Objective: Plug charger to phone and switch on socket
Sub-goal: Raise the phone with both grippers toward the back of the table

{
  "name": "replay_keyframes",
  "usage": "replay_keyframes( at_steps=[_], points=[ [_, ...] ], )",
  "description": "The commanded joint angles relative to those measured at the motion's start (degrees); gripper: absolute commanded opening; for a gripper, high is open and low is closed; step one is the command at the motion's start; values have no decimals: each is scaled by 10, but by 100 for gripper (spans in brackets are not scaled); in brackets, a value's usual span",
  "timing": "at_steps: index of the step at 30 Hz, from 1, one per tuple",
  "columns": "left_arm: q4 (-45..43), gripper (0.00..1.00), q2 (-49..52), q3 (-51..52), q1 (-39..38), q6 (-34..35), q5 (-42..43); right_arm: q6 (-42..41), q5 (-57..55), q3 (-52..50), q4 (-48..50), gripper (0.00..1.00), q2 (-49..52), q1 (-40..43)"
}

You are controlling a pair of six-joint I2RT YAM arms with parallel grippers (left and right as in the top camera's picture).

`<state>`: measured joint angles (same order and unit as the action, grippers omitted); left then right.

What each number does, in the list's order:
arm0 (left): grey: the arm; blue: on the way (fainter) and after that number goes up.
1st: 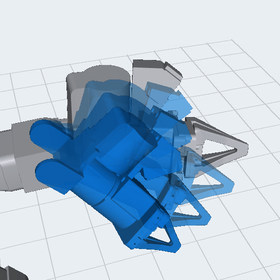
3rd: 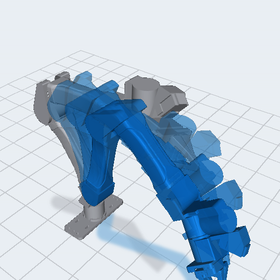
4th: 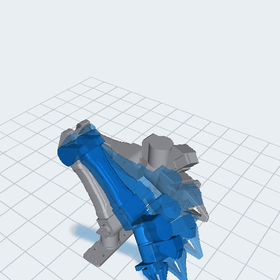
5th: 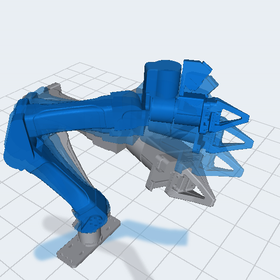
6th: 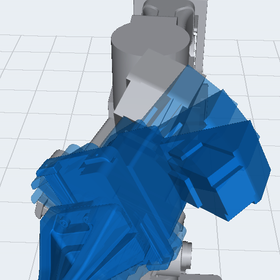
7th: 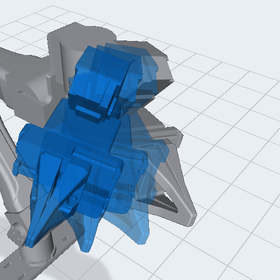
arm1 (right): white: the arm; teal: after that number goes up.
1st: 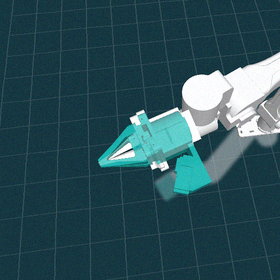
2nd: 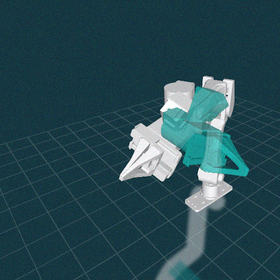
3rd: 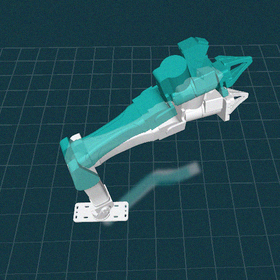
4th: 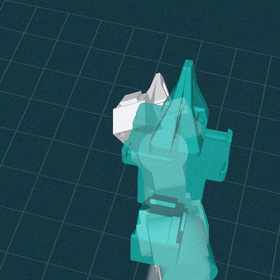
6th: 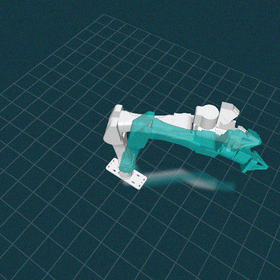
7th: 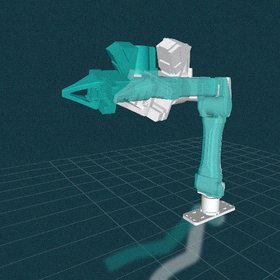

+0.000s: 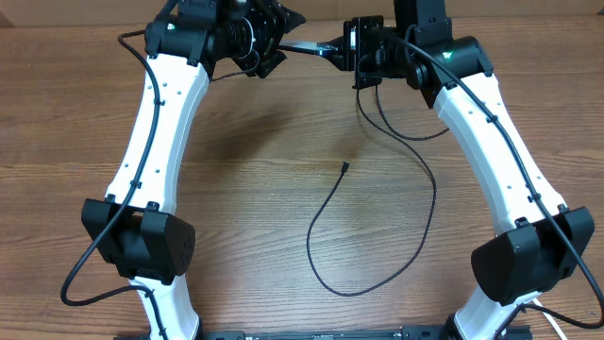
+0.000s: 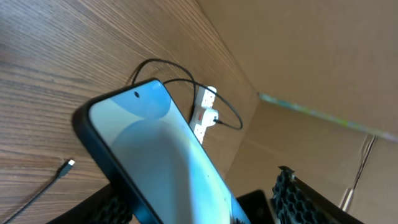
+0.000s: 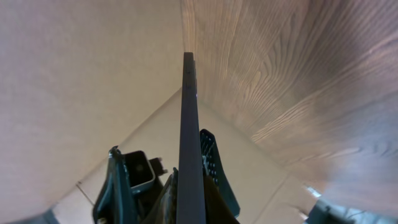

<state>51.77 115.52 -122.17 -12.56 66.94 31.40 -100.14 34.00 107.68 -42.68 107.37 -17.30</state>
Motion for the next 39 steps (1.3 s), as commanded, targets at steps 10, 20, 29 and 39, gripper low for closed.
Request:
replay_keyframes(
  at_steps=[10, 20, 29, 39],
  points=[
    [-2, 54, 4, 1, 1, 178, -13, -98, 4, 22, 28, 4, -12, -15],
    [-2, 52, 4, 1, 1, 230, 12, -96, -46, 22, 35, 4, -12, -40],
    [-2, 49, 4, 1, 1, 240, 21, -96, -44, 22, 35, 4, -12, -40],
    [-2, 38, 4, 1, 2, 252, 22, -96, -44, 22, 35, 4, -12, -40]
  ],
)
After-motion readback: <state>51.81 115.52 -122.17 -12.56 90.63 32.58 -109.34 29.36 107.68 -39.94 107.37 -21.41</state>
